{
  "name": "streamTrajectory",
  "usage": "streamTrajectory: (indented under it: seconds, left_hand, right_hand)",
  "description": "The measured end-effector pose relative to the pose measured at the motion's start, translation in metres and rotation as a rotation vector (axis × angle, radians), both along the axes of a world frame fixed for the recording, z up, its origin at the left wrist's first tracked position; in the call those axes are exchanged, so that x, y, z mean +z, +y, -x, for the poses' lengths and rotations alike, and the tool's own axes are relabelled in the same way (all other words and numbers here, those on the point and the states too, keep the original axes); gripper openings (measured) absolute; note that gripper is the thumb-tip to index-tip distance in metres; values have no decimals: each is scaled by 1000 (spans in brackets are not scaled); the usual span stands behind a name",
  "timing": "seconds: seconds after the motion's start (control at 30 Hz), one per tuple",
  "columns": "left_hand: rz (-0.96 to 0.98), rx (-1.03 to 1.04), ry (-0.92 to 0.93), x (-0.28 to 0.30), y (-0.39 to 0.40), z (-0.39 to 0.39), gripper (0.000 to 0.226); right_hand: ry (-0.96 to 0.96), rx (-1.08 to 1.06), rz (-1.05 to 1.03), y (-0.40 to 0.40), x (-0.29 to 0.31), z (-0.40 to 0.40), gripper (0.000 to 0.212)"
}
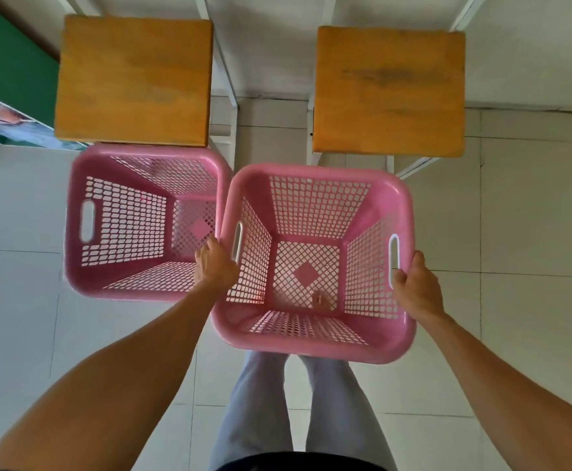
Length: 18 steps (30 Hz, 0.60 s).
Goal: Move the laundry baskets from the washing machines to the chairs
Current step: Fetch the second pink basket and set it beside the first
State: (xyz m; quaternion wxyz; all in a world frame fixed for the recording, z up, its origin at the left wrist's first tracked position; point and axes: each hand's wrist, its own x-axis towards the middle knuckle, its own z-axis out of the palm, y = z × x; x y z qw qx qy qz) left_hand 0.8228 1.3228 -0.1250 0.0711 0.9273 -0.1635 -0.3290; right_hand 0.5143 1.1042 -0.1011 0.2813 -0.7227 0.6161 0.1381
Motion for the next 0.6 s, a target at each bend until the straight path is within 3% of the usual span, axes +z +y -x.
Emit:
streamTrajectory:
  seconds: [0.2, 0.6]
  left_hand:
    - [-29, 46, 4, -44, -8, -11, 34]
    - [-30, 66, -63, -78, -32, -32, 42]
  right_hand:
    - [185, 39, -176, -35, -47, -18, 34]
    - [178, -120, -80, -57, -111, -51, 33]
